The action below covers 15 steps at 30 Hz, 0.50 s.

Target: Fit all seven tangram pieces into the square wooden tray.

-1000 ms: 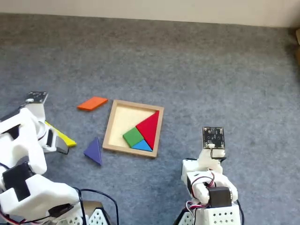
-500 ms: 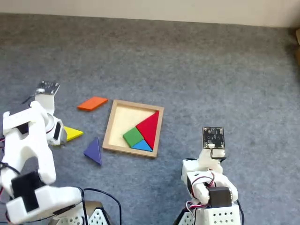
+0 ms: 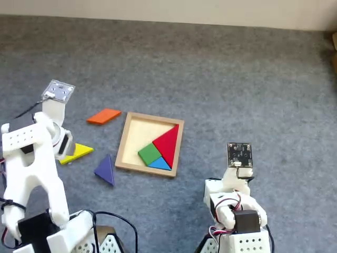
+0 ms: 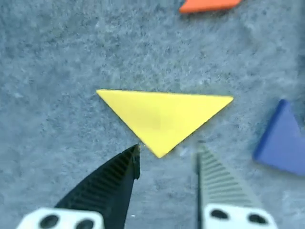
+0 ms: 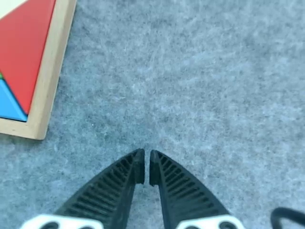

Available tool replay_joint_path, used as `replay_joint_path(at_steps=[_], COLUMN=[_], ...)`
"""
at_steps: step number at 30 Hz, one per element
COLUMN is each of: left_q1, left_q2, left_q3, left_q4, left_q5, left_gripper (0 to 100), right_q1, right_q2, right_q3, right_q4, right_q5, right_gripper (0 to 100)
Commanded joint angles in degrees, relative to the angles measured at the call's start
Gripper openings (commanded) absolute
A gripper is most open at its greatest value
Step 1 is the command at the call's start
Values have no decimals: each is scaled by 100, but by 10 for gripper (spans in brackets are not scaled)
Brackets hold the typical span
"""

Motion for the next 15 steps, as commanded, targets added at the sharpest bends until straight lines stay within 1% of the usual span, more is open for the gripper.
replay_joint_path(at_steps=[1, 3, 5, 10, 13, 15], left_q1=[-514, -673, -804, -875, -857, -866], left_q2=[-215, -180, -171, -4, 549, 1042], left_q3=[-312, -295, -251, -22, 4, -145], left_q4=[26, -62, -334, -1125, -1626, -1811], left_q5=[-1424, -2268, -2831, -3288, -3358, -3358], left_gripper=[310, 300, 299, 300, 298, 298], right_q1=[75, 75, 75, 75, 75, 75], right_q2=[-127, -127, -127, -127, -127, -127], right_q3=[778, 778, 778, 778, 778, 778], right_q4=[40, 40, 40, 40, 40, 40], right_q5=[-35, -35, -35, -35, -35, -35], right_gripper=[34, 34, 34, 34, 34, 34])
